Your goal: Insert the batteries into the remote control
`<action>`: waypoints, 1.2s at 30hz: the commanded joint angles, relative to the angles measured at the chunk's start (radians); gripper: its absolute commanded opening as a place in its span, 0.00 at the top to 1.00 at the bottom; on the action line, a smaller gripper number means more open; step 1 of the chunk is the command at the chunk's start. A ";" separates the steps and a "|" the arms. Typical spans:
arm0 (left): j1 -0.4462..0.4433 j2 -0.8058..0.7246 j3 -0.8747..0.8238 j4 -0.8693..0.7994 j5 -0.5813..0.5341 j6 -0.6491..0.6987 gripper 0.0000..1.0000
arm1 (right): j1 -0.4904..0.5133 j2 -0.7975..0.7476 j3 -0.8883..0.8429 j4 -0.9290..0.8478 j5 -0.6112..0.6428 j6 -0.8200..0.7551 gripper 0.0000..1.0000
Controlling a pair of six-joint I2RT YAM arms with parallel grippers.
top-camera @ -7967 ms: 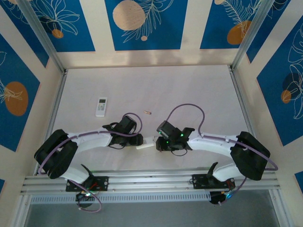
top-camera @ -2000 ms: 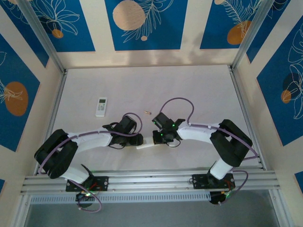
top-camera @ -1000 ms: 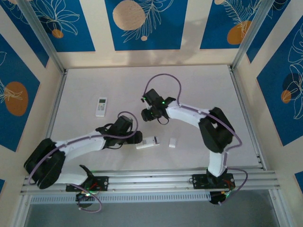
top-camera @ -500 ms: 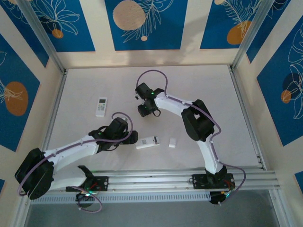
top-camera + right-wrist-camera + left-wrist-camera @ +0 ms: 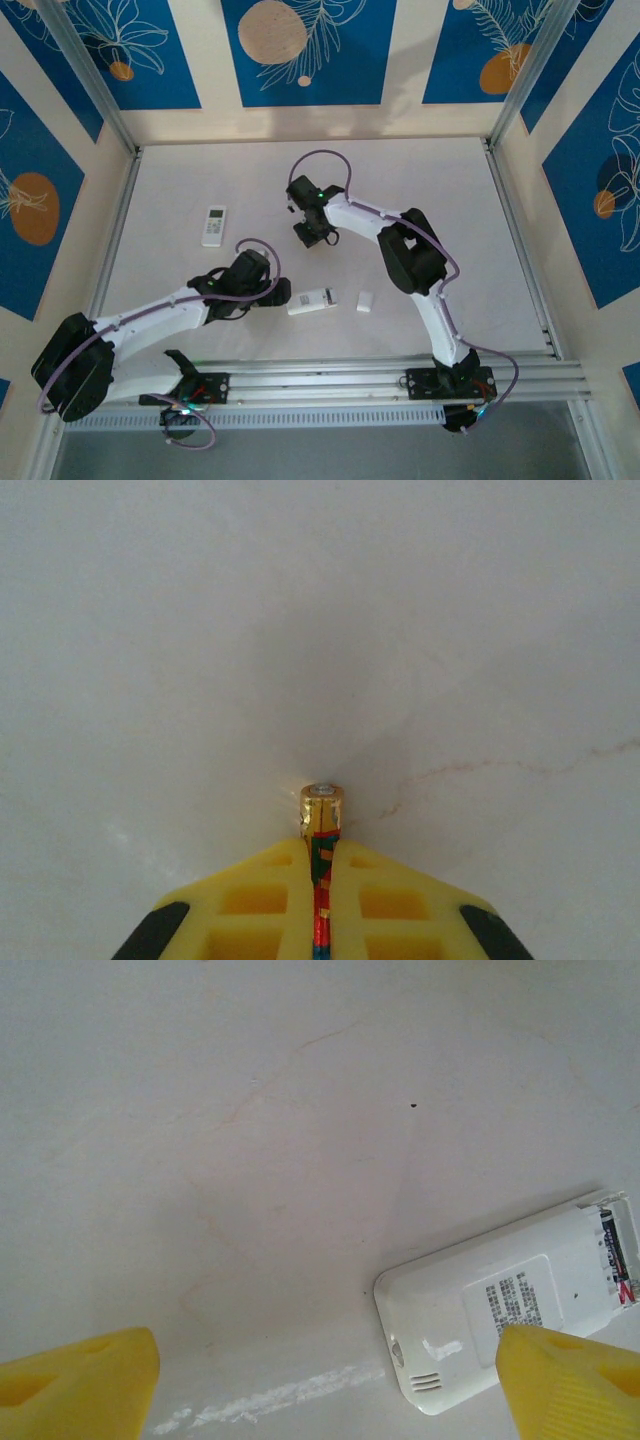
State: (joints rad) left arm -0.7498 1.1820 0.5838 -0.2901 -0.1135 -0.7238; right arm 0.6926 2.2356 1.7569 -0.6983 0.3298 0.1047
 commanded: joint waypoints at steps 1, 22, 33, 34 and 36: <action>0.006 0.020 0.014 -0.001 0.014 0.021 0.12 | 0.000 -0.173 -0.094 -0.014 -0.038 0.090 0.92; 0.007 0.058 0.031 0.077 0.038 0.031 0.00 | 0.206 -0.656 -0.787 0.206 0.032 0.594 0.96; 0.007 0.055 0.025 0.073 0.046 0.027 0.00 | 0.211 -0.586 -0.803 0.264 0.046 0.589 0.95; 0.007 0.055 0.024 0.071 0.046 0.027 0.00 | 0.213 -0.581 -0.805 0.266 0.044 0.589 0.95; 0.006 0.053 0.020 0.070 0.043 0.025 0.00 | 0.217 -0.577 -0.813 0.269 0.046 0.595 0.95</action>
State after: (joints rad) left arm -0.7483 1.2469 0.6098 -0.2173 -0.0795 -0.6903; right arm 0.8978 1.6451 0.9604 -0.4423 0.3599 0.6830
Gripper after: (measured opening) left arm 0.999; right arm 0.055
